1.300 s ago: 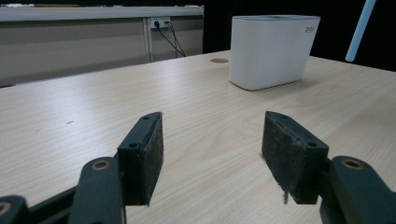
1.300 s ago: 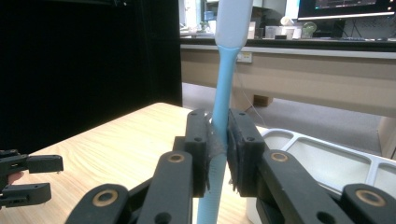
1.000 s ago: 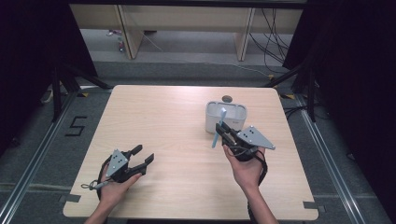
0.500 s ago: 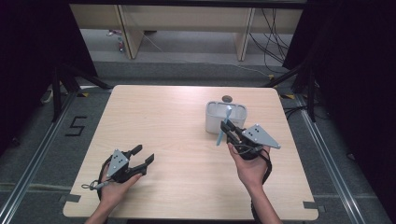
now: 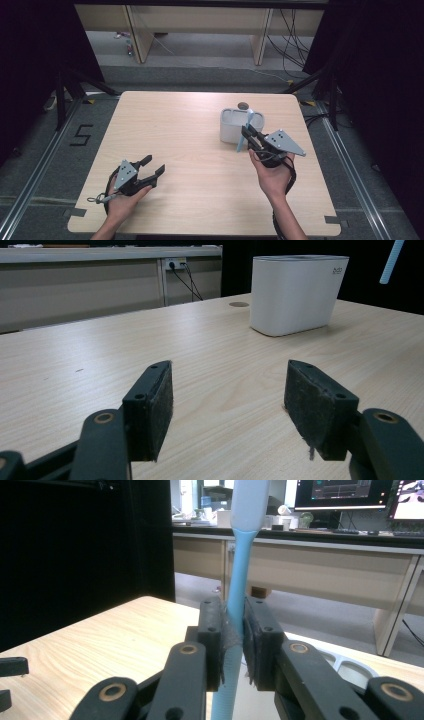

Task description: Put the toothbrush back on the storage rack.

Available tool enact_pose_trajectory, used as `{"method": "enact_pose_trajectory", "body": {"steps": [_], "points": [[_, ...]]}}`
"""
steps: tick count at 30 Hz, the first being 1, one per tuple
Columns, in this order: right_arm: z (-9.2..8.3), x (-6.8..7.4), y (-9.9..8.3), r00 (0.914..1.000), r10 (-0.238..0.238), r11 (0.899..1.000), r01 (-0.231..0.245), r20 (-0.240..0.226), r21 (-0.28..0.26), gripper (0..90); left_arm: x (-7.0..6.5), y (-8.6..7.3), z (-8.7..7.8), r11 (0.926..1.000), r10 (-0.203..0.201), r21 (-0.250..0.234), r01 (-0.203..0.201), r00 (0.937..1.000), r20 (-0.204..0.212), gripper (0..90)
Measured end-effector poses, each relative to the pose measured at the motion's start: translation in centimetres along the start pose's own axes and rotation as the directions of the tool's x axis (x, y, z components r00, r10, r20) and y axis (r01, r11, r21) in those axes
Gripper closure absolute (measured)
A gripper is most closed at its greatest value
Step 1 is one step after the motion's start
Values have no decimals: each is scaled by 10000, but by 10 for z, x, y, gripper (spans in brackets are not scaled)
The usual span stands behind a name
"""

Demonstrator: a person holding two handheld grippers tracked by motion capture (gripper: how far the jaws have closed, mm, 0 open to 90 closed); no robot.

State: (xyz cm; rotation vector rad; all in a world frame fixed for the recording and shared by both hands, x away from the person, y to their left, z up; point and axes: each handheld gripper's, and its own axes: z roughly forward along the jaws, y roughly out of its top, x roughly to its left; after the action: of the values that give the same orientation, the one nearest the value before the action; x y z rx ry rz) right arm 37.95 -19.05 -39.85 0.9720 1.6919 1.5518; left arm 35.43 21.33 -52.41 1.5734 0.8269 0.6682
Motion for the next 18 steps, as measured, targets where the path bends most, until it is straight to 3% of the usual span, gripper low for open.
{"method": "enact_pose_trajectory", "body": {"steps": [4, 5, 6, 9, 10, 14, 18], "points": [[0, -2, 2, 9999, 111, 9999, -111, -34, 40, 795, 0, 0, 0, 10000, 0, -14, 0, 10000, -10, 359], [1, -4, 3, 9998, -182, 9998, 182, 56, -25, 796, 0, 0, 0, 10000, 2, -12, -2, 10000, -13, 359], [1, -3, 3, 10000, 10, 10000, -9, 19, -56, 795, 0, 0, 0, 10000, 1, -12, -1, 10000, 3, 359], [1, -5, 5, 9998, -132, 9999, 132, 149, -19, 795, 0, 0, 0, 10000, 1, -10, -1, 10000, -21, 359], [1, -4, 6, 9999, 48, 10000, -48, 126, 70, 796, 0, 0, 0, 10000, 7, -16, -7, 10000, -22, 359], [3, -7, 8, 10000, 23, 10000, -23, 37, -7, 795, 0, 0, 0, 10000, -7, -13, 7, 10000, -45, 360], [4, -10, 10, 9993, -246, 9997, 244, 267, 97, 795, 0, 0, 0, 10000, -5, -11, 5, 10000, -39, 360]]}}
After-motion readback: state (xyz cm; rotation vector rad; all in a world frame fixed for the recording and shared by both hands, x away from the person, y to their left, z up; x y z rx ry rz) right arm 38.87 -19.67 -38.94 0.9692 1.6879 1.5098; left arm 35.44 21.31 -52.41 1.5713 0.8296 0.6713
